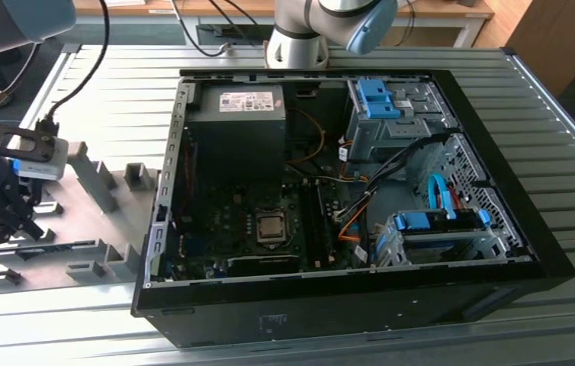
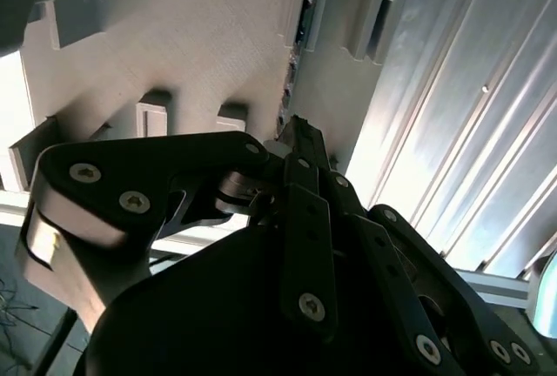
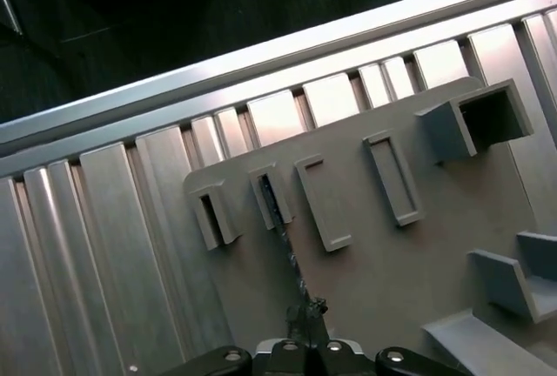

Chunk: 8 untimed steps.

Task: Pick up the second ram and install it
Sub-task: 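Pick up the second ram and move it above second insertion slot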

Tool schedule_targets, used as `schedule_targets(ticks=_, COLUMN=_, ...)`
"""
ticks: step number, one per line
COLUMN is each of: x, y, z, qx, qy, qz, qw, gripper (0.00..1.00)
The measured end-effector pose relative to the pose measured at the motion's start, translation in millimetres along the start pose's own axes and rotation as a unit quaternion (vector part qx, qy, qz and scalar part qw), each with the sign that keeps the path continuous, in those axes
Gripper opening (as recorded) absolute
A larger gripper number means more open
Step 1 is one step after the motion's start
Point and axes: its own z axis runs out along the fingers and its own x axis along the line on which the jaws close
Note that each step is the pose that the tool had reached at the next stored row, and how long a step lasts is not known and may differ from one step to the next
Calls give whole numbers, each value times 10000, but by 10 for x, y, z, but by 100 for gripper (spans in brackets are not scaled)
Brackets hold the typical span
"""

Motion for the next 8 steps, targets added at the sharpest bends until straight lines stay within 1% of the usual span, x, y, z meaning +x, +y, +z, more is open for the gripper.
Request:
schedule_targets(ticks=4, x=0, y=0, z=1, qx=-3, qy=7, qz=-266, qw=9996, gripper=11)
schedule_targets(ticks=8, x=0, y=0, z=0, qx=-4, qy=14, qz=-444, qw=9990, gripper=11)
